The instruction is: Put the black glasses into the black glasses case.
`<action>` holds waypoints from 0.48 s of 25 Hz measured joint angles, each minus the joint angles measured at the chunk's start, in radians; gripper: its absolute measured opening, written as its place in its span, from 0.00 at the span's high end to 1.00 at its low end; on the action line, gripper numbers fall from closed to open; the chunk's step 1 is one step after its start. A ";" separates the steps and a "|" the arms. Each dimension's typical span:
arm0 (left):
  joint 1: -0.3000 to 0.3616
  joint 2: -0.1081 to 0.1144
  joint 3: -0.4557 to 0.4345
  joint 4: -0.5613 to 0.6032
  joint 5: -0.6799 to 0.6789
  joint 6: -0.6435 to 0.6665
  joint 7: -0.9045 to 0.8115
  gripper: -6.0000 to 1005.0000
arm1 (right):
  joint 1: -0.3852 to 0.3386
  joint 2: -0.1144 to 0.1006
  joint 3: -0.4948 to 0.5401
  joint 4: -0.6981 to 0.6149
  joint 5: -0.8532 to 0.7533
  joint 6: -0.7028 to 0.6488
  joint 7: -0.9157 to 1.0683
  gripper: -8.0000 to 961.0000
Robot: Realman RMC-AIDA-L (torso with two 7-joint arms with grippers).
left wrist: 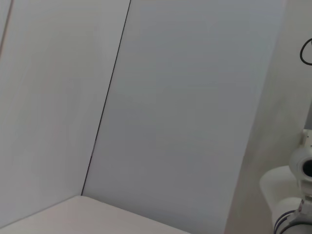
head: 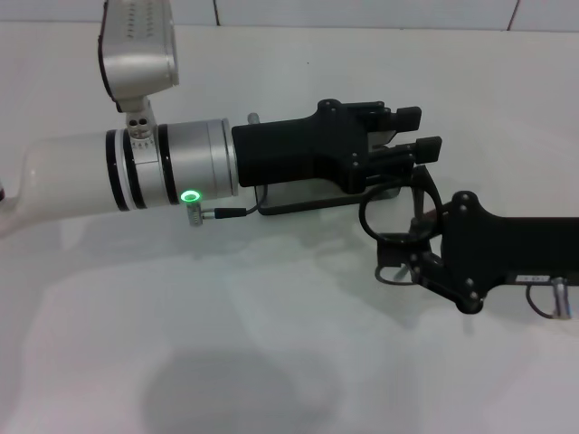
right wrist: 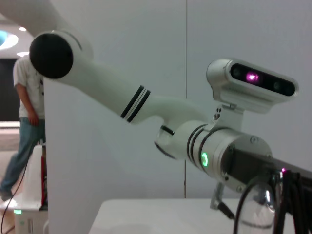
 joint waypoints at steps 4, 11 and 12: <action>0.010 0.002 -0.028 0.005 -0.006 -0.001 0.007 0.52 | -0.050 -0.003 0.005 -0.079 -0.029 0.012 -0.009 0.93; 0.070 0.006 -0.231 0.005 -0.013 -0.083 0.008 0.52 | -0.174 0.011 -0.050 -0.375 -0.075 0.151 -0.008 0.93; 0.072 0.006 -0.235 0.005 -0.013 -0.088 0.008 0.52 | -0.182 0.013 -0.079 -0.411 -0.079 0.189 -0.006 0.93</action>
